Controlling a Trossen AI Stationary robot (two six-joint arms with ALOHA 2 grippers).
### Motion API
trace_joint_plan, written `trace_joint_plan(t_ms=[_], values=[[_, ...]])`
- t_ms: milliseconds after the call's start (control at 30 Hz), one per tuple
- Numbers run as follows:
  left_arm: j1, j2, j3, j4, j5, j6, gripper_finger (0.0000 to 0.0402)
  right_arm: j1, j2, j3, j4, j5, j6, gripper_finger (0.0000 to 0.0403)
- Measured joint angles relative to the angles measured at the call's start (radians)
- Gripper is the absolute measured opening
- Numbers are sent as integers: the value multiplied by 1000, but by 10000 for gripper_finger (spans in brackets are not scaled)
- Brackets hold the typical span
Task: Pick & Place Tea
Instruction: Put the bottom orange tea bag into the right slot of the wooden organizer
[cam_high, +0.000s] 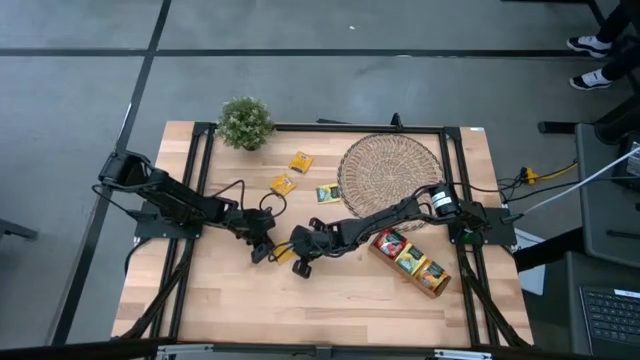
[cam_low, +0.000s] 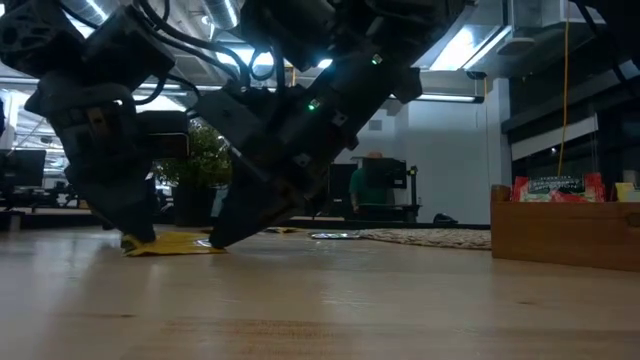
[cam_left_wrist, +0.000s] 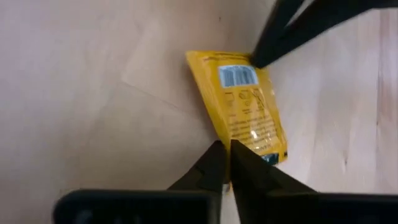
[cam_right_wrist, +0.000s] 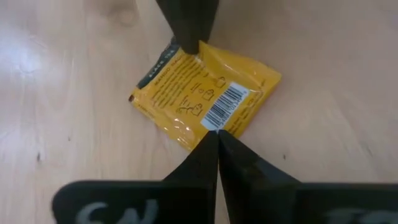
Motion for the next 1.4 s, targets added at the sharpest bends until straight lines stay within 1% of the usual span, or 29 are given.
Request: trace_joint_plan(t_ms=[67,233,400,500,567,633,767,1033,1133,1300,1400], values=[[0,0,0,0,5,6,6,0,0,0,6,0,3,20],[0,0,-1,-1,7,27,3,0,0,-1,12,-17,-28,21],[0,-4,-1,-1,3,85,3,-2,-5,-1,12,-202,-54,28],[0,-23,0,-3,-13,141,3,-3,-21,-3,16,-333,-54,38],[-6,-55,0,-9,-30,187,3,-2,-39,-2,10,-400,-54,46],[-15,-83,2,-12,-42,244,3,-3,-54,-1,23,-437,-54,53],[-60,-163,1,-22,-80,394,3,-3,-85,-1,32,-469,-51,63],[-213,-331,2,-91,-301,762,3,-4,-151,-1,42,-473,26,67],[-276,-378,2,-104,-416,897,3,-6,-178,0,48,-517,59,67],[-380,-420,2,-109,-664,1100,3,-21,-200,1,95,-613,148,67],[-429,-426,2,-107,-768,1220,3,-33,-206,1,126,-655,188,67]])
